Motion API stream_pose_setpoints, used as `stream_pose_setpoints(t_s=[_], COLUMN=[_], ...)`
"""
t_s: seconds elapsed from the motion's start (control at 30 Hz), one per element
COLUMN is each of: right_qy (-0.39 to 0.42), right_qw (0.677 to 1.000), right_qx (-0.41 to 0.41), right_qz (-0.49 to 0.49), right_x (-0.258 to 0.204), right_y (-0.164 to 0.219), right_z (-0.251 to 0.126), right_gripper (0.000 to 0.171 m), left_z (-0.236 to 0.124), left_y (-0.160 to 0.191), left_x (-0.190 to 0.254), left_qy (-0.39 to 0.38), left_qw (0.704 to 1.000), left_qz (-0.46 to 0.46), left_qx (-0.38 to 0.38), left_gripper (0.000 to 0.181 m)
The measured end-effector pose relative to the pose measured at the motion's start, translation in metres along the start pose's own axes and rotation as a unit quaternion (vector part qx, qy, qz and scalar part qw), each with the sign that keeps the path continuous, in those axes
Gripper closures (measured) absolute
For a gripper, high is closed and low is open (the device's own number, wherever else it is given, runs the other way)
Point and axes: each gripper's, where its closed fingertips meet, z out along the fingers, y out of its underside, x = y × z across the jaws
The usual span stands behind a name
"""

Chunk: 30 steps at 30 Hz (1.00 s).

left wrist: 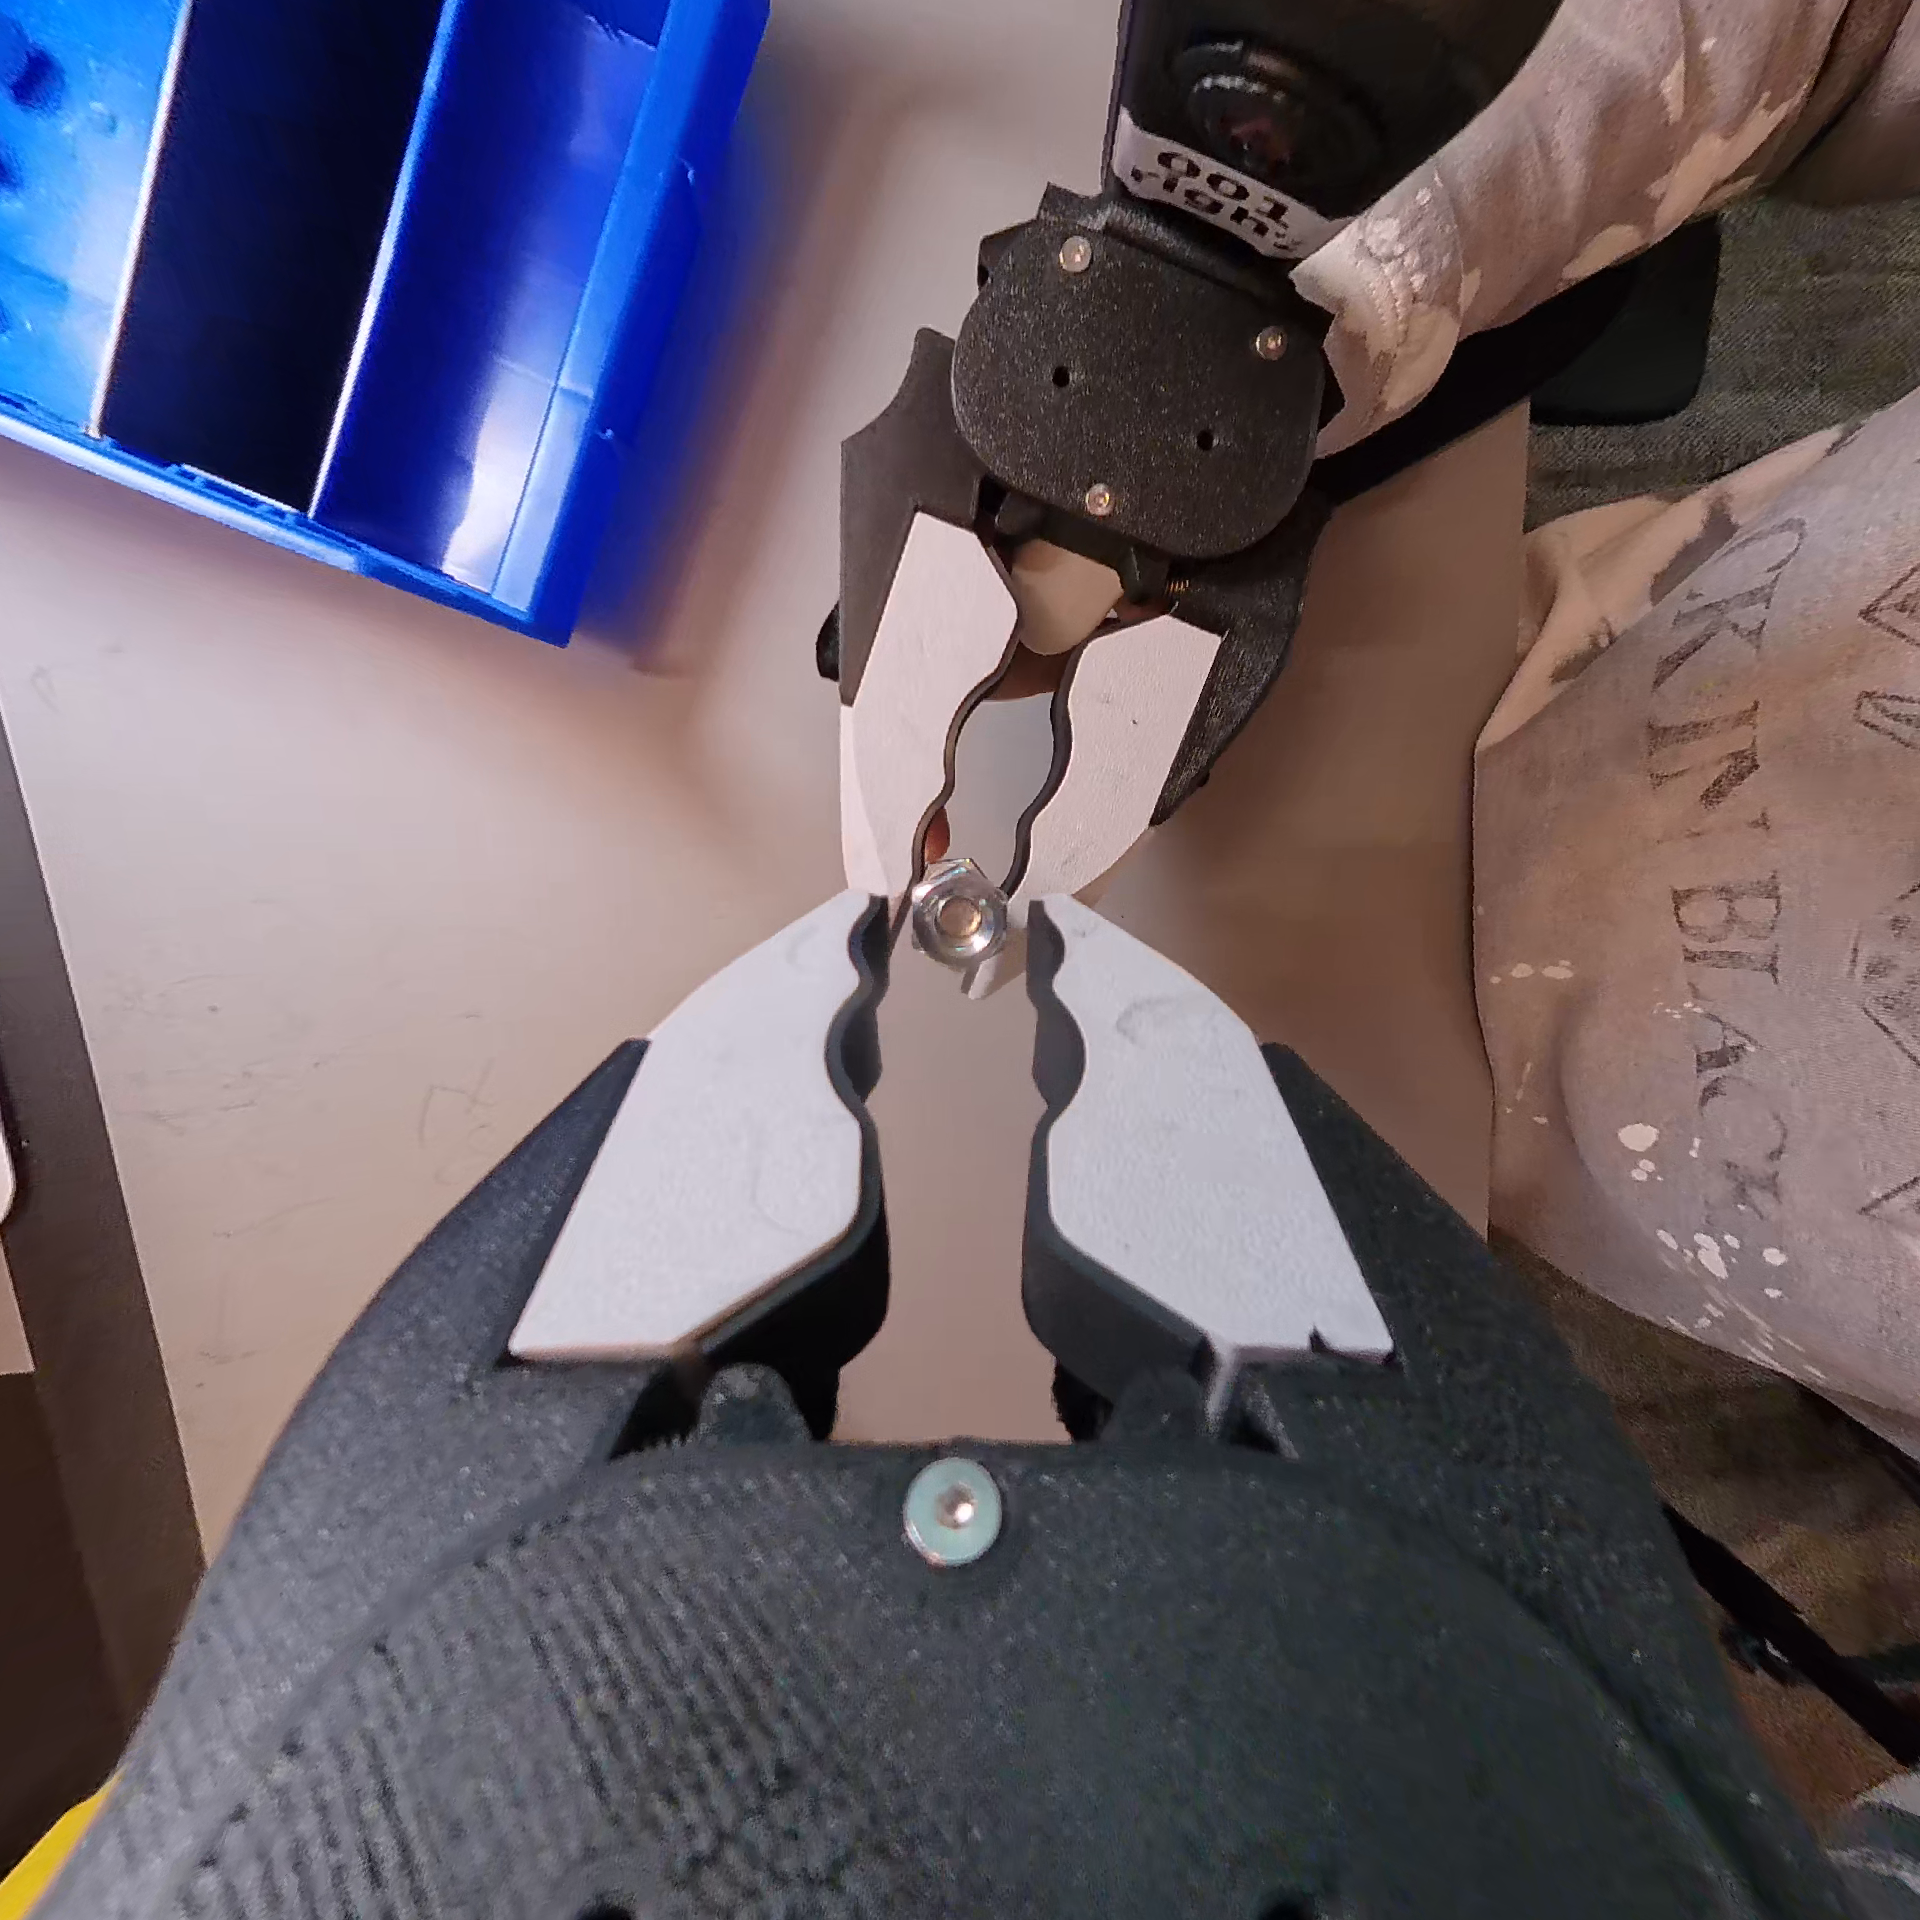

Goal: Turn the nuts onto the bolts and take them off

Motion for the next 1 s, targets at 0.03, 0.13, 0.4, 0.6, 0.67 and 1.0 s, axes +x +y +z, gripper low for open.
stream_pose_setpoints(t_s=[0.03,0.13,0.4,0.6,0.67,1.0], right_qy=[-0.001,0.000,0.018,0.035,0.038,0.011], right_qw=[1.000,1.000,0.999,0.999,0.999,0.999], right_qx=[0.000,0.004,0.034,0.035,0.034,0.052], right_qz=[0.001,0.003,0.001,0.004,0.005,0.005], right_x=[0.000,0.000,0.010,0.018,0.019,0.013], right_y=[0.000,-0.001,-0.011,-0.007,-0.005,-0.006], right_z=[0.000,-0.001,-0.008,-0.007,-0.007,-0.007], right_gripper=[0.153,0.153,0.153,0.153,0.153,0.153], left_z=[-0.001,-0.009,-0.022,-0.005,-0.002,-0.008], left_y=[-0.001,-0.007,-0.016,-0.013,-0.013,-0.007], left_x=[0.001,0.003,-0.008,-0.015,-0.016,-0.021], left_qy=[0.001,0.004,-0.040,-0.085,-0.081,-0.067], left_qw=[1.000,0.997,0.918,0.885,0.886,0.878], left_qz=[0.000,0.000,-0.048,-0.049,-0.048,-0.056], left_qx=[0.010,0.079,0.392,0.455,0.454,0.471], left_gripper=[0.154,0.152,0.153,0.153,0.154,0.159])
